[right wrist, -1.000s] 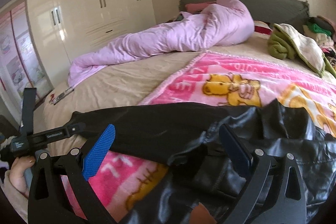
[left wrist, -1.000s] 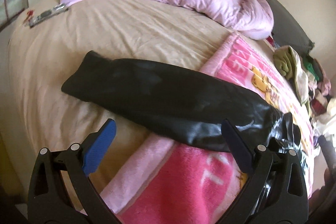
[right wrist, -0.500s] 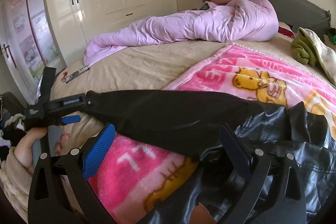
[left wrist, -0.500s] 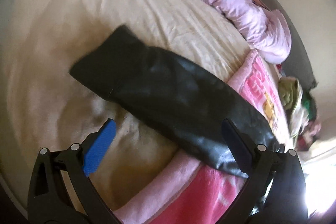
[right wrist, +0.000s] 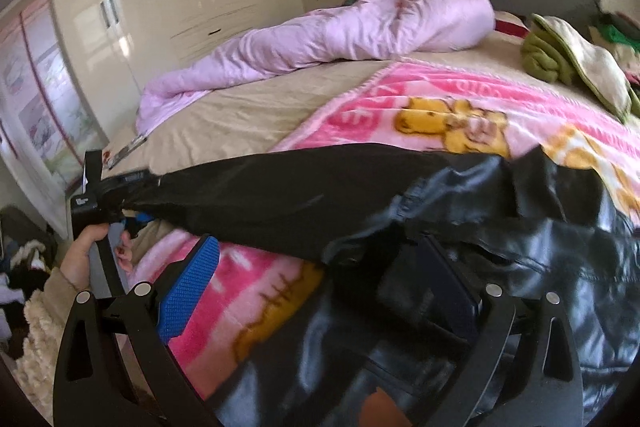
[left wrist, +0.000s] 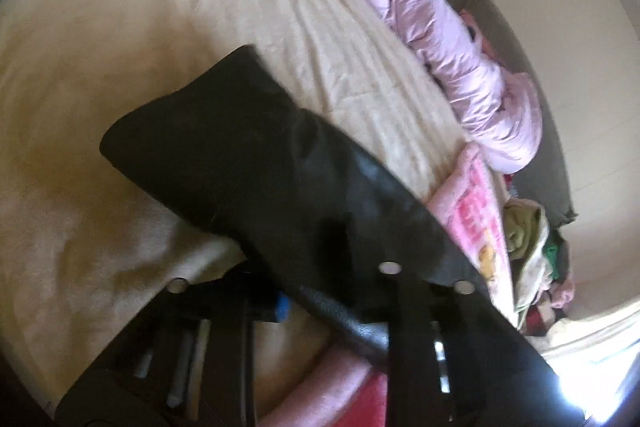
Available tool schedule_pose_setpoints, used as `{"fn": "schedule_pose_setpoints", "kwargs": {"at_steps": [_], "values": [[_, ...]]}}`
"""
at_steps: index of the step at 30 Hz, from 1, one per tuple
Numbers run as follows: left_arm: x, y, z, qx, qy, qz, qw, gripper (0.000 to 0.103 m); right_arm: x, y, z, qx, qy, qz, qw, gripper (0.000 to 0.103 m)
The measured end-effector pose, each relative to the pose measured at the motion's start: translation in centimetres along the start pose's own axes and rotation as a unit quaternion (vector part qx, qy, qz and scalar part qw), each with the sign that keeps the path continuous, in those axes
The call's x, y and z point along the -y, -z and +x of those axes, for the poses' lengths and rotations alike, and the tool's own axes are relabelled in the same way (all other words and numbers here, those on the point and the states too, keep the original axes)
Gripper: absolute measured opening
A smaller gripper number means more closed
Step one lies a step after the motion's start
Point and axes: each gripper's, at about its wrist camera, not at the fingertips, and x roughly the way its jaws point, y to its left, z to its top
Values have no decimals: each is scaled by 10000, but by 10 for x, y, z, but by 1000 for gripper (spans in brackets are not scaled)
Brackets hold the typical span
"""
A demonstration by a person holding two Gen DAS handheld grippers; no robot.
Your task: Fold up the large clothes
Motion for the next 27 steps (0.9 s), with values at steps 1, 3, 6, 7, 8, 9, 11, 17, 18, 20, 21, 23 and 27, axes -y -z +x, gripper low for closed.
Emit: {"fn": "schedule_pose_setpoints", "kwargs": {"at_steps": [1,3,6,7,8,9,11,17,18,20,21,23,27], "values": [[8,0,-6,111,55,141,9998,5,6,2,-6,31,46,51,10000,99],[24,0,-18,287,233,370,9986,4,14,5,-14,82,90,117,9999,99],[50,5,-46,565,594,792,9935,2,27,11,-26,153,139,270,9994,99],[56,6,-53,619,689,887,9917,1,33,14,-32,173,170,335,9991,99],[63,8,-61,684,806,1003,9893,1,37,16,-36,193,206,380,9989,99],[70,11,-68,749,900,1102,9870,1,41,19,-40,219,251,429,9985,99],[85,18,-83,881,1105,1328,9810,1,50,26,-49,259,348,533,9976,99],[127,43,-111,1080,1594,1845,9638,1,81,51,-77,452,429,1129,9916,99],[133,46,-115,1090,1662,1907,9613,1,86,54,-81,476,448,1202,9906,99],[149,54,-123,1123,1794,2095,9546,1,93,60,-90,542,518,1283,9889,99],[155,56,-125,1131,1827,2150,9527,1,96,62,-95,580,564,1298,9882,99],[173,64,-128,1107,1924,2304,9474,1,102,66,-105,657,676,1335,9866,99],[199,79,-132,1056,2052,2536,9394,0,115,72,-119,753,750,1521,9826,99]]}}
